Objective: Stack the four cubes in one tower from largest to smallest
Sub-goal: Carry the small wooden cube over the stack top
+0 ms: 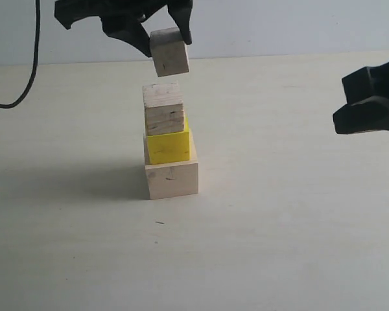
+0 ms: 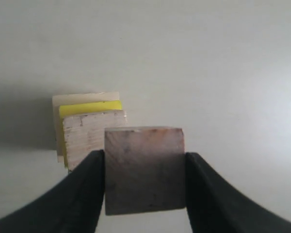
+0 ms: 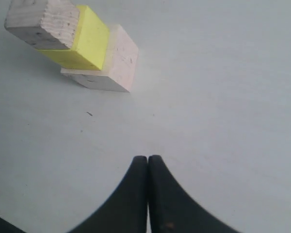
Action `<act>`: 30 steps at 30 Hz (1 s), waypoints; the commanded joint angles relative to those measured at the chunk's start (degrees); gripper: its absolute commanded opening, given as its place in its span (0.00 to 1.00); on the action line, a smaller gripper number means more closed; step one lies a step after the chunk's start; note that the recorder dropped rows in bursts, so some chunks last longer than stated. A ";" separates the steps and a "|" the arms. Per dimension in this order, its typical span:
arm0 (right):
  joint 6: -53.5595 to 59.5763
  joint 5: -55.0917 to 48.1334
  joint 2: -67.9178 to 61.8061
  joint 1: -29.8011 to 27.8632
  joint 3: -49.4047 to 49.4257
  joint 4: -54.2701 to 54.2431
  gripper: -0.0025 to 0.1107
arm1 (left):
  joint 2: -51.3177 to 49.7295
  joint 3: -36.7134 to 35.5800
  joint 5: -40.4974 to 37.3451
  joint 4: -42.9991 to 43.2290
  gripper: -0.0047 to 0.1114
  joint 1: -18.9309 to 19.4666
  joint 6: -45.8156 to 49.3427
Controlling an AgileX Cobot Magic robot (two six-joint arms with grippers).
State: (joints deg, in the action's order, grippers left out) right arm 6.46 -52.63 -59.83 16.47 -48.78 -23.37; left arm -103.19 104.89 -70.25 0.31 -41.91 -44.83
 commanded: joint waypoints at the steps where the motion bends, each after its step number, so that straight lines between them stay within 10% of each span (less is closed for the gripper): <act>1: 0.19 2.86 0.52 1.07 1.34 -0.77 0.02 | -1.18 -0.07 0.29 0.61 0.04 -0.33 -0.63; 30: 1.06 3.07 0.52 7.50 1.34 -1.45 0.02 | 1.11 -3.43 0.29 5.51 0.04 -2.02 -6.54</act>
State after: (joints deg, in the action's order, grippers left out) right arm 6.94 -49.73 -59.83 23.96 -47.58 -24.79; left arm -101.82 101.57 -70.25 5.00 -43.65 -50.71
